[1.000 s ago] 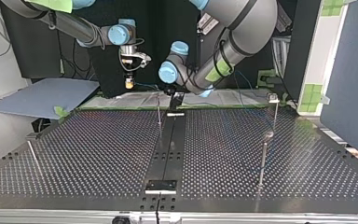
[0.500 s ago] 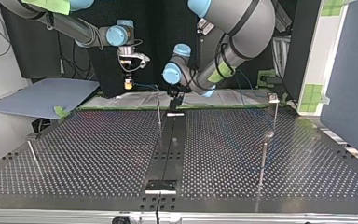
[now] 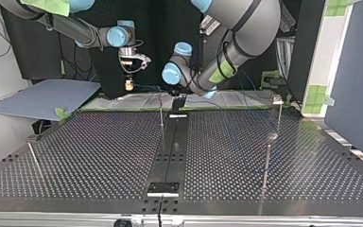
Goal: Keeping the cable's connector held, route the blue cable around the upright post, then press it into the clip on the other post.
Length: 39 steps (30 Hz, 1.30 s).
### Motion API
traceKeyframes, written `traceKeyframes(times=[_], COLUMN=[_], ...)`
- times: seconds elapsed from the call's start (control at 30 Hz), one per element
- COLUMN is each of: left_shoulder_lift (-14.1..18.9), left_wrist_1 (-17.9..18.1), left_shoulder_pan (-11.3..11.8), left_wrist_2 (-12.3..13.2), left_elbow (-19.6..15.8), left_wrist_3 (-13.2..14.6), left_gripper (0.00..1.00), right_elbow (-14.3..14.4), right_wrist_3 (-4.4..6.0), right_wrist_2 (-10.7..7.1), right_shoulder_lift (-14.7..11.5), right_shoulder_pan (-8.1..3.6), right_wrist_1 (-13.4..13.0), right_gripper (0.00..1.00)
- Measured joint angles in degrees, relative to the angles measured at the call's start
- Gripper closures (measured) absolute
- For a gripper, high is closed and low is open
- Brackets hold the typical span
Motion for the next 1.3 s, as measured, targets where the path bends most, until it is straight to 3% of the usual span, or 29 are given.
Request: traceKeyframes(times=[0.4, 0.6, 0.83, 1.03, 1.3], left_shoulder_lift=[1.78, 1.77, 1.72, 1.44, -0.48], left_wrist_1=[0.03, 1.83, 4.87, 6.2, 6.33], left_shoulder_pan=[-0.96, -0.45, 0.19, 1.01, 1.72], left_wrist_2=[-0.15, 0.34, 1.42, 3.28, 2.77], left_elbow=[0.0, 0.0, 0.0, 0.01, 0.0], left_wrist_3=[-0.09, -0.44, -1.33, -4.1, -4.87], left_gripper=[1.0, 1.0, 1.0, 1.0, 1.0], right_elbow=[-0.42, -1.38, -2.26, -2.4, -2.42], right_wrist_3=[0.39, 0.84, -0.13, -0.17, -0.07], right_wrist_2=[-2.01, -2.29, -2.34, -2.46, -3.27], right_shoulder_lift=[0.04, 0.04, 0.07, 0.13, 0.27], right_shoulder_pan=[-0.86, -1.26, -1.47, -1.64, -1.77], right_wrist_1=[-0.31, 0.15, 0.76, 0.65, 0.78], right_gripper=[1.0, 1.0, 1.0, 1.0, 1.0])
